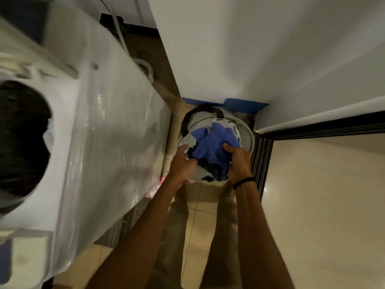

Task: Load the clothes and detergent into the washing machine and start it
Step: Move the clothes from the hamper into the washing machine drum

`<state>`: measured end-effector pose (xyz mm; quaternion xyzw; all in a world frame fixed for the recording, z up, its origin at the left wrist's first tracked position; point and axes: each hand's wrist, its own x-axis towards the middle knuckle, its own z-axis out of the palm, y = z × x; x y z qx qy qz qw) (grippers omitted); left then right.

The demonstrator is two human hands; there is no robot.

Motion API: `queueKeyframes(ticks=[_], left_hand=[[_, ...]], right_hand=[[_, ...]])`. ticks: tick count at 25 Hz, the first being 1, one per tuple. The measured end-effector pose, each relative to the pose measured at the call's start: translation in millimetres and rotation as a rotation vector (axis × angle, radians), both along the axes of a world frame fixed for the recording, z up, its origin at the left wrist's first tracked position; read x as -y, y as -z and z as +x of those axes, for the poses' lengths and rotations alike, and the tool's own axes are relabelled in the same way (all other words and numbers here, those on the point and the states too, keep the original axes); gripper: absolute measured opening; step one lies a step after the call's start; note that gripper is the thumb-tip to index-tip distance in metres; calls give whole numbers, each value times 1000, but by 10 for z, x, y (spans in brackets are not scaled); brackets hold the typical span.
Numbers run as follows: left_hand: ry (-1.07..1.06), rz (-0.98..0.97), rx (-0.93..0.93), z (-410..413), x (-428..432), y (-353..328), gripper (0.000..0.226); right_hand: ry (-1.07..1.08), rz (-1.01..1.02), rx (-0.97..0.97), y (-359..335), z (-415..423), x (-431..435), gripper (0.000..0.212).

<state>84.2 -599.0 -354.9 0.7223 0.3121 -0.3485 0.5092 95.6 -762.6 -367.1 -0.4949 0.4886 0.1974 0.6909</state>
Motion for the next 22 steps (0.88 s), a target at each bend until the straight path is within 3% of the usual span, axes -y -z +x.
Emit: queueKeyframes(ticks=[2,6,9,12,16,18,22], left_hand=[[49,-59,18,-20,-82,-453,62],[-79,-271,-11,-90,-222,-1450,44],[-139,-438,-87,-140,-391,-2104,37],[-306,-643,-29,-156,-462,-2609,46],[-303,-589,366,-206,-837,-3274,11],[-235,-475,602,-237,-1144,-3490,32],[-275,-376,785,-254,-1733,-3900,37]], right_hand=[[103,23,25,-514,-45,-59,37],[208,-31,78,-1543,-273,-327,44],[239,32,361,-2311,-479,-530,6],[79,83,481,-2904,-676,-776,37],[-271,0,751,-3413,-838,-1104,12],[-405,-57,847,-3594,-937,-1248,18],[-421,-78,895,-3921,-1062,-1684,33]])
